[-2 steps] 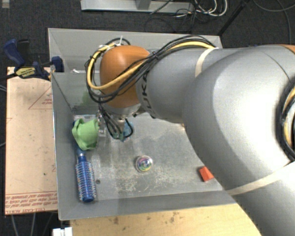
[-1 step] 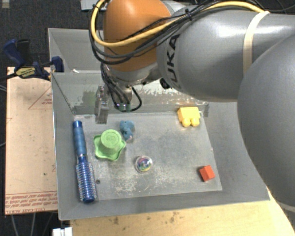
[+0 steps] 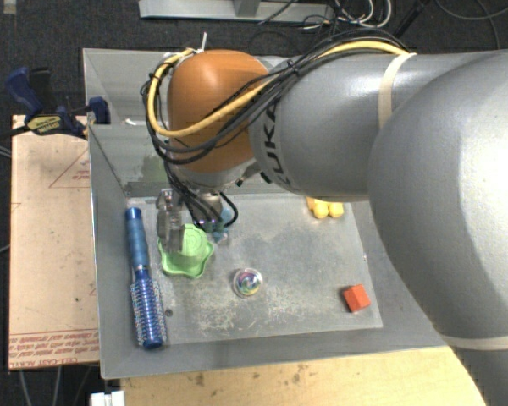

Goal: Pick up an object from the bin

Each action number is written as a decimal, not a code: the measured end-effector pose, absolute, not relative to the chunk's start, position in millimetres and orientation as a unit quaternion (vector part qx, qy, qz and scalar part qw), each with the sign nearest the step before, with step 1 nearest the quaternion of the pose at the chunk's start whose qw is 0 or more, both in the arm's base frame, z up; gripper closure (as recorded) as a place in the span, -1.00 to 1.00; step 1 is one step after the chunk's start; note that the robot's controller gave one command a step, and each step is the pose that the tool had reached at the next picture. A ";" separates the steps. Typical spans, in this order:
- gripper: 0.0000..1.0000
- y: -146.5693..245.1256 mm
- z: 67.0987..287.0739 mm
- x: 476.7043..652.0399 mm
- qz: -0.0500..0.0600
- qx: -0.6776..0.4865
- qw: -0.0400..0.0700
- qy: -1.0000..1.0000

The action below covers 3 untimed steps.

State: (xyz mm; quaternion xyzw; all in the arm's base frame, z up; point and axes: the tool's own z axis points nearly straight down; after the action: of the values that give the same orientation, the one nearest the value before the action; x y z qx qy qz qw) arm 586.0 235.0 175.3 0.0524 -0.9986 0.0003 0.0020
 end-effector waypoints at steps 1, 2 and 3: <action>-1.00 235.1 178.0 587.4 -0.001 0.052 -0.001 -0.999; -1.00 214.7 69.3 607.9 -0.001 -0.103 0.000 -0.995; 1.00 215.1 71.7 608.9 -0.002 -0.102 -0.002 -0.995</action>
Offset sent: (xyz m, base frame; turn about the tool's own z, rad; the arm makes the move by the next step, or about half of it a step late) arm 0.0000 0.0000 0.0000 0.0000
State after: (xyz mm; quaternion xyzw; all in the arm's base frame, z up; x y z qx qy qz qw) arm 608.9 215.1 71.7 -0.1019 -0.9948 -0.0020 -0.0021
